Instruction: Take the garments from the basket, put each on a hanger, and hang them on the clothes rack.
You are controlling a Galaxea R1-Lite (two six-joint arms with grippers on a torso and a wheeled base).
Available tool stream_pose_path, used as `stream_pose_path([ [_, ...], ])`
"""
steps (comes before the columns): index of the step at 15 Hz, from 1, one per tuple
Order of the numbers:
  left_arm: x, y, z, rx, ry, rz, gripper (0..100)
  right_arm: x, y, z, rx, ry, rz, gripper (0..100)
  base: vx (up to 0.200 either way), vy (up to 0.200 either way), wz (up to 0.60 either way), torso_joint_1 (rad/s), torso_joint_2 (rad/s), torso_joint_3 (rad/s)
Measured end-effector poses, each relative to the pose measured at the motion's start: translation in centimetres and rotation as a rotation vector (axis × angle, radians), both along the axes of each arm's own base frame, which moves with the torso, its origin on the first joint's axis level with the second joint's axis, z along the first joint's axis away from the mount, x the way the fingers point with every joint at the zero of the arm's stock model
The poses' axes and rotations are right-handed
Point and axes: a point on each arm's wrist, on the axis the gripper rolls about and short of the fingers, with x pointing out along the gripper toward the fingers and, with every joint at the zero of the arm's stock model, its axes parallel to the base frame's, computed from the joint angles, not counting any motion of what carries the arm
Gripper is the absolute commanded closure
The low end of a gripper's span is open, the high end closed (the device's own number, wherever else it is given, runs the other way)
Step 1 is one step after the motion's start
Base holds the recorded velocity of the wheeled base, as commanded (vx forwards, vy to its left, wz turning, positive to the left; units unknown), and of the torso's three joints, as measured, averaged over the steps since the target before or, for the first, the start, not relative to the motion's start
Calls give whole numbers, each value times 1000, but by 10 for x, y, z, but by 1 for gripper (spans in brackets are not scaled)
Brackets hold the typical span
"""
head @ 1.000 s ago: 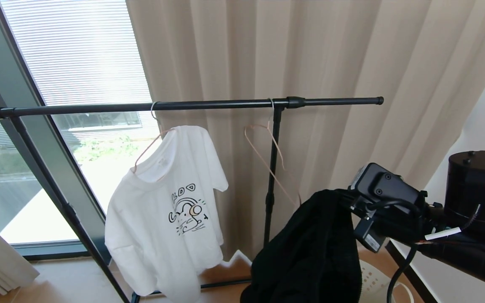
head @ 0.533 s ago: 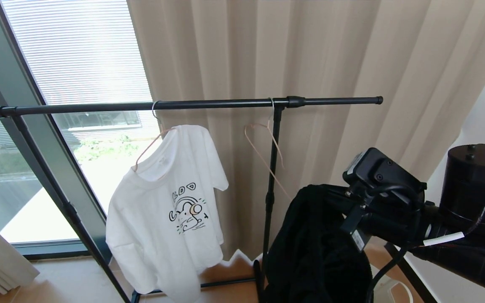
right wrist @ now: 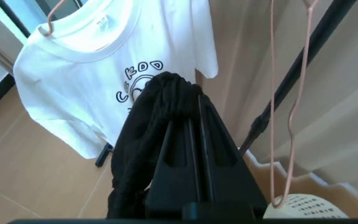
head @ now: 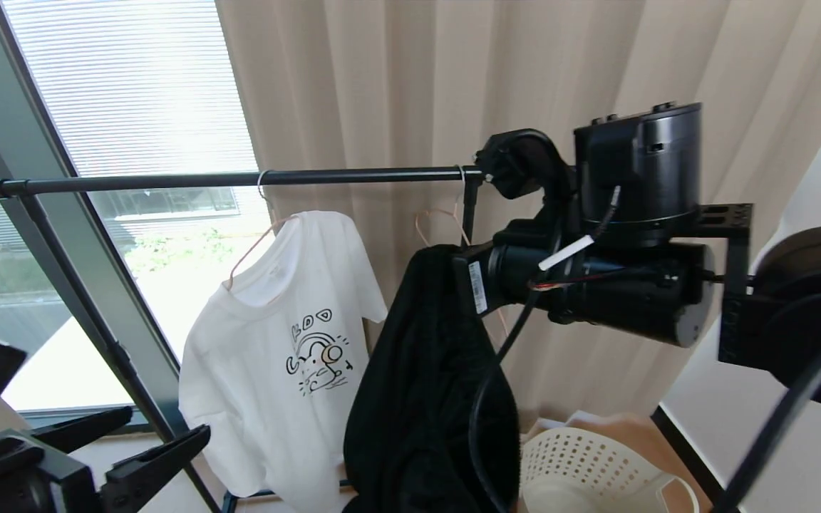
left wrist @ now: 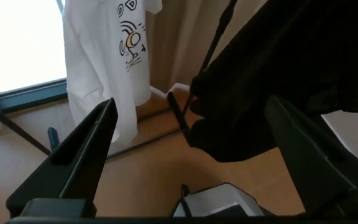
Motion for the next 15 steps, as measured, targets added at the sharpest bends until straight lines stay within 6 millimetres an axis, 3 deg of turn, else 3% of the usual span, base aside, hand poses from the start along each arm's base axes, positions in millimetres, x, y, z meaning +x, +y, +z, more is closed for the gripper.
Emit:
stream_pose_path([
  [4, 24, -53, -22, -38, 155, -92, 0, 27, 25, -14, 67, 51, -132, 100, 0, 0, 0, 0, 0, 0],
  [7, 42, -83, -36, -33, 175, -92, 0, 21, 48, -19, 102, 47, -200, 100, 0, 0, 0, 0, 0, 0],
  [10, 55, -105, -49, -36, 171, -111, 0, 13, 66, -20, 152, 35, -220, 100, 0, 0, 0, 0, 0, 0],
  [15, 66, -125, -68, -69, 185, -112, 0, 10, 73, -25, 173, 27, -246, 100, 0, 0, 0, 0, 0, 0],
])
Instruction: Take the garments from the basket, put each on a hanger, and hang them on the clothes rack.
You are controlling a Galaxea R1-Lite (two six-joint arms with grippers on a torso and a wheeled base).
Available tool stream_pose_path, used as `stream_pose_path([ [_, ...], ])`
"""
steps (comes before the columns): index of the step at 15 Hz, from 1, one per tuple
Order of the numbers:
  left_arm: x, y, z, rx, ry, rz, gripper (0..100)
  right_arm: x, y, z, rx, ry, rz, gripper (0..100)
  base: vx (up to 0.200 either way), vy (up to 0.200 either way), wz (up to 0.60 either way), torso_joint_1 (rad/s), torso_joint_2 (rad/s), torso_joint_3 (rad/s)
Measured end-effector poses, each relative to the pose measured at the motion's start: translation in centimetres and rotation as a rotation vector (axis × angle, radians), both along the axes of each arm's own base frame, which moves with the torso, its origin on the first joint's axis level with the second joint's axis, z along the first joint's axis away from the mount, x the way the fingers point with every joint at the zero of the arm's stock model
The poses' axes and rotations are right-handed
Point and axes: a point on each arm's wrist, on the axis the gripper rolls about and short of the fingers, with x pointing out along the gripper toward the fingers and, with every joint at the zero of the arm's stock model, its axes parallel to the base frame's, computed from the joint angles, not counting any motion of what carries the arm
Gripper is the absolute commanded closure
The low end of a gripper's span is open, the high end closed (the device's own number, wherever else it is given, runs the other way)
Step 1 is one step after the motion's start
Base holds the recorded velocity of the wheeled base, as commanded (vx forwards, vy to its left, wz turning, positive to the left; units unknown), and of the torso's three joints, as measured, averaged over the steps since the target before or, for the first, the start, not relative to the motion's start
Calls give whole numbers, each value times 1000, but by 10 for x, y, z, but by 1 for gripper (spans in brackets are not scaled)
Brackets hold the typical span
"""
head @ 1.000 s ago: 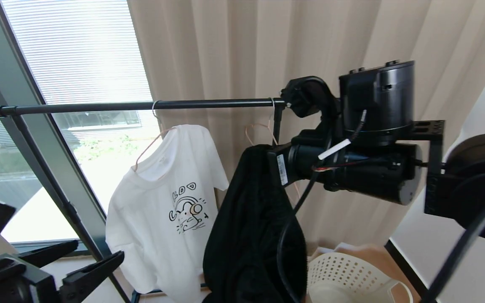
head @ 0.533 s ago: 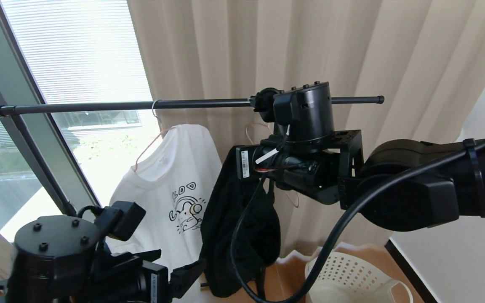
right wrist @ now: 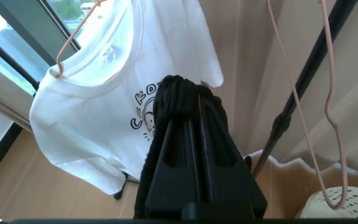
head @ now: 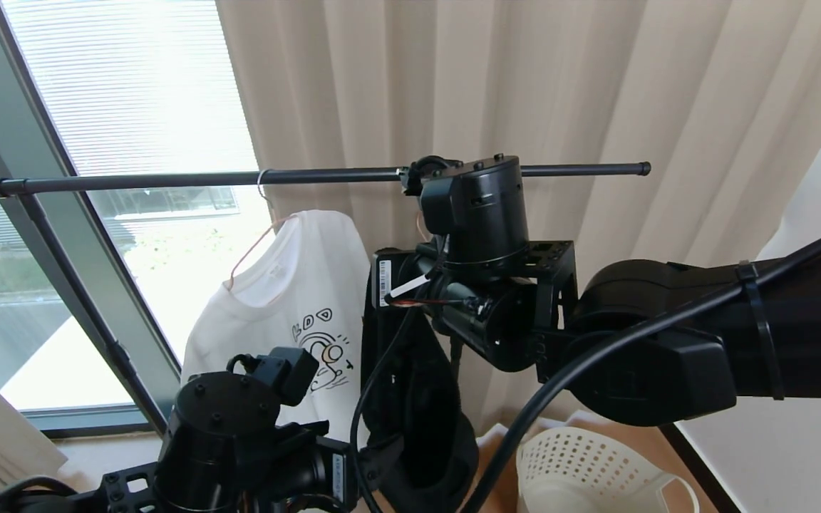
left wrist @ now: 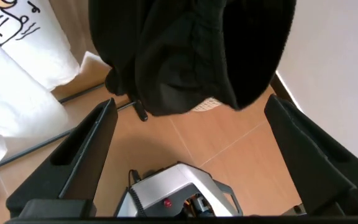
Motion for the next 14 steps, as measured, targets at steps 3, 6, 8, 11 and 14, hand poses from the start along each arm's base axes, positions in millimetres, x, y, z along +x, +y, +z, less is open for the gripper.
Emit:
stream_pose_path([
  [3, 13, -9, -16, 55, -20, 128, 0, -1, -2, 5, 8, -14, -26, 100, 0, 0, 0, 0, 0, 0],
  [6, 20, -16, -35, 112, 4, 151, 0, -6, -5, 15, 40, -26, -29, 100, 0, 0, 0, 0, 0, 0],
  [8, 19, -17, -46, 146, 29, 141, 0, -10, -8, 22, 53, -36, -27, 100, 0, 0, 0, 0, 0, 0],
  [11, 10, -19, -57, 203, 54, 96, 0, -10, -13, 29, 65, -48, -35, 100, 0, 0, 0, 0, 0, 0],
  [14, 7, -19, -61, 218, 63, 85, 0, -3, -23, 35, 75, -58, -63, 100, 0, 0, 0, 0, 0, 0],
])
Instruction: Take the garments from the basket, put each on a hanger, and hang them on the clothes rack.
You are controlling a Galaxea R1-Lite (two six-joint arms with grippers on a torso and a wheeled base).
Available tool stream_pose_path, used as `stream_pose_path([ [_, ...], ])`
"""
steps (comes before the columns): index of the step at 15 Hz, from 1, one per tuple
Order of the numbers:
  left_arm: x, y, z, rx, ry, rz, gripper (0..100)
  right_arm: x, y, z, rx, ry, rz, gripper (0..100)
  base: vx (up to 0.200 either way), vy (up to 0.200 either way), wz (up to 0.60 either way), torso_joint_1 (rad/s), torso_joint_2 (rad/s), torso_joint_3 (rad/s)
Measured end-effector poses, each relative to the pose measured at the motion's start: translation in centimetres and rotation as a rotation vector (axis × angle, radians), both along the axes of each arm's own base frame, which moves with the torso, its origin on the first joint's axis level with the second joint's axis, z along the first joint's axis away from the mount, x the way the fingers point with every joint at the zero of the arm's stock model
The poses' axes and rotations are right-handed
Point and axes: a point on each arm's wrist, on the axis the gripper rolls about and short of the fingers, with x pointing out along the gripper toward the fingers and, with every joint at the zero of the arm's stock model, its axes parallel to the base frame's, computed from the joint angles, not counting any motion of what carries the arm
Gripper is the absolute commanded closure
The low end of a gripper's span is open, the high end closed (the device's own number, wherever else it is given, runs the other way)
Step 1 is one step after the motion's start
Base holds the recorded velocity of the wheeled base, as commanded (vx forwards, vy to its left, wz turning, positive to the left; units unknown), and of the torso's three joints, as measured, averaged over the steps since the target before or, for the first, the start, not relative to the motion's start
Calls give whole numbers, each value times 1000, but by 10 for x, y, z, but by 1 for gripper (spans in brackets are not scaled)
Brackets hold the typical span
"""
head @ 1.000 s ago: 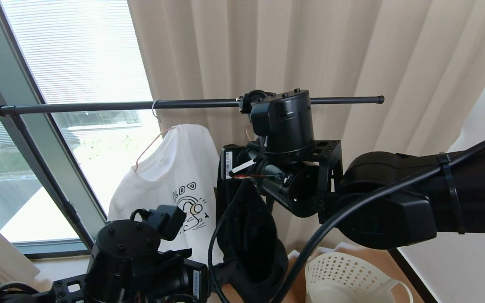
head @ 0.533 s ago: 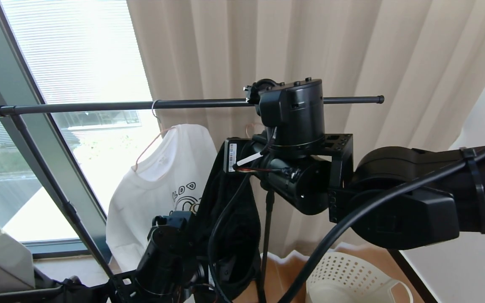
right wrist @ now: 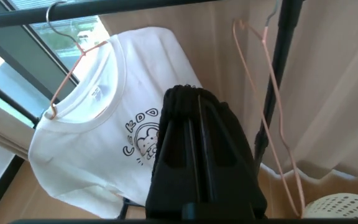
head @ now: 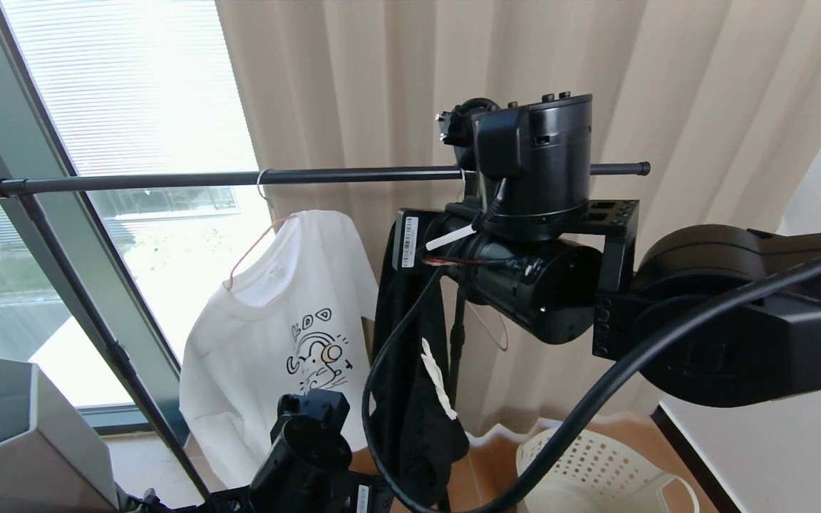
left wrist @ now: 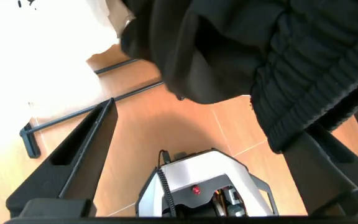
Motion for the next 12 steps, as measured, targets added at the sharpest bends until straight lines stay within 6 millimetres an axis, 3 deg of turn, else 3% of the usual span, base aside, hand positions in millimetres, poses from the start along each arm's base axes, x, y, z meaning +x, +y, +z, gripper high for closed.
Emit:
stream_pose_path([
  [1, -1, 0, -1, 3, 3, -3, 100, 5, -6, 2, 3, -4, -19, 100, 0, 0, 0, 0, 0, 0],
  [6, -5, 4, 11, -17, -26, -12, 100, 15, -35, 2, -14, 6, -104, 100, 0, 0, 0, 0, 0, 0],
  [9, -6, 21, 49, -19, -125, -23, 100, -5, -62, -19, -106, 59, -160, 100, 0, 0, 0, 0, 0, 0],
  [12, 6, 42, 91, 56, -115, 30, 100, -39, -97, -37, -284, 89, -143, 100, 0, 0, 0, 0, 0, 0],
])
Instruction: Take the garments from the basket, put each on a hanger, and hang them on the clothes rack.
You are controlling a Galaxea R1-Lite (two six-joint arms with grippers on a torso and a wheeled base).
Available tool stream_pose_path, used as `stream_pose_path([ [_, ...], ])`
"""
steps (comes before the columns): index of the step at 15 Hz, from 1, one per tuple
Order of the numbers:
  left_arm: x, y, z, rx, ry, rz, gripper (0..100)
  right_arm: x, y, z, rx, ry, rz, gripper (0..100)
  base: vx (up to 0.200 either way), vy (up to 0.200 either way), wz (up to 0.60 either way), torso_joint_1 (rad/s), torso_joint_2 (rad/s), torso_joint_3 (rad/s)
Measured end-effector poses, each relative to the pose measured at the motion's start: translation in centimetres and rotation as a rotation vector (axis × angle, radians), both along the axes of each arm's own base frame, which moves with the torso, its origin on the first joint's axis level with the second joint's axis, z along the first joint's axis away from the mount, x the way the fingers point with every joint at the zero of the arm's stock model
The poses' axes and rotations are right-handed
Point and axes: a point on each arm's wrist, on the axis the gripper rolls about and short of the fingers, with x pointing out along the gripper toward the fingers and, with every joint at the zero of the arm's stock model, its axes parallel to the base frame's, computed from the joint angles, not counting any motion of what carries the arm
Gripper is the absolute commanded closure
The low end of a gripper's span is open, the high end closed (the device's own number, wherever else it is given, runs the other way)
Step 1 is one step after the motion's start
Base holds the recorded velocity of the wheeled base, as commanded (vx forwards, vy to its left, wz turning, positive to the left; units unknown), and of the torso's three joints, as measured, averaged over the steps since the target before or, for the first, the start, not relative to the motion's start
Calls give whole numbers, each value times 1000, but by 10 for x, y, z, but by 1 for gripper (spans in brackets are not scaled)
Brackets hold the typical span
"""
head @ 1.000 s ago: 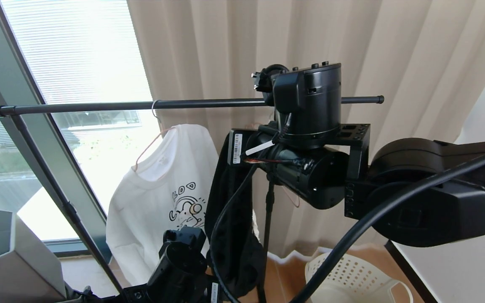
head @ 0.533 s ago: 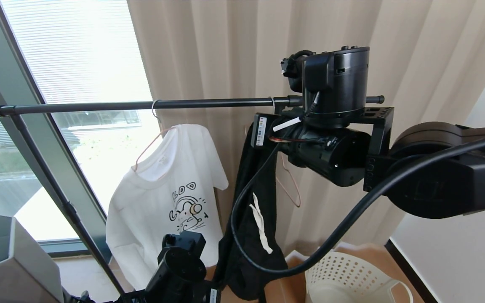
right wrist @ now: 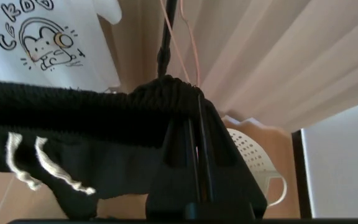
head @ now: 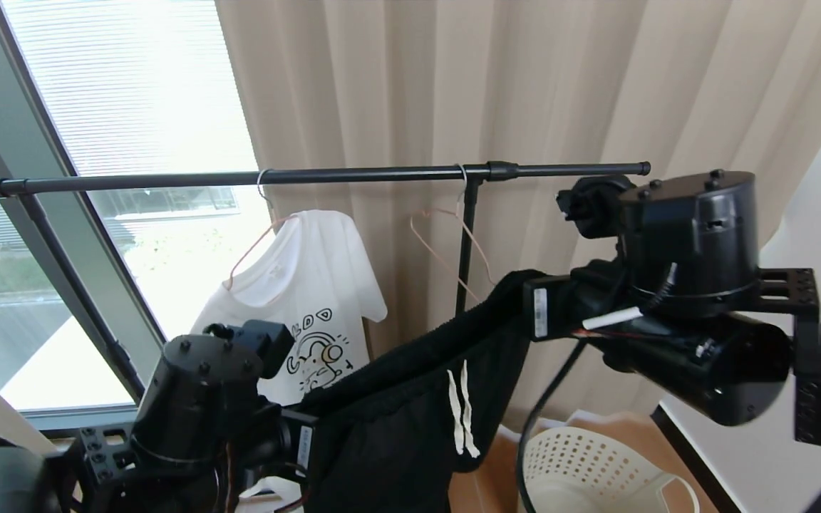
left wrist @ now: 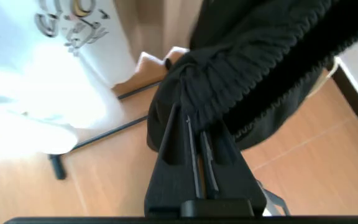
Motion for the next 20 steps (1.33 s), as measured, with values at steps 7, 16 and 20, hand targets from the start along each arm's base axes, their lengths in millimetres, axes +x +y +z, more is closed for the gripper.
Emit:
stream_pose_path([
  [7, 29, -2, 63, 131, 145, 56, 100, -29, -18, -20, -181, 94, 61, 100, 0, 0, 0, 0, 0, 0],
  [16, 12, 23, 50, 168, 223, 102, 100, -3, -51, -22, -245, 124, -65, 100, 0, 0, 0, 0, 0, 0],
  [20, 4, 34, 56, 152, 203, 123, 100, 0, -59, -20, -255, 120, -87, 100, 0, 0, 0, 0, 0, 0],
])
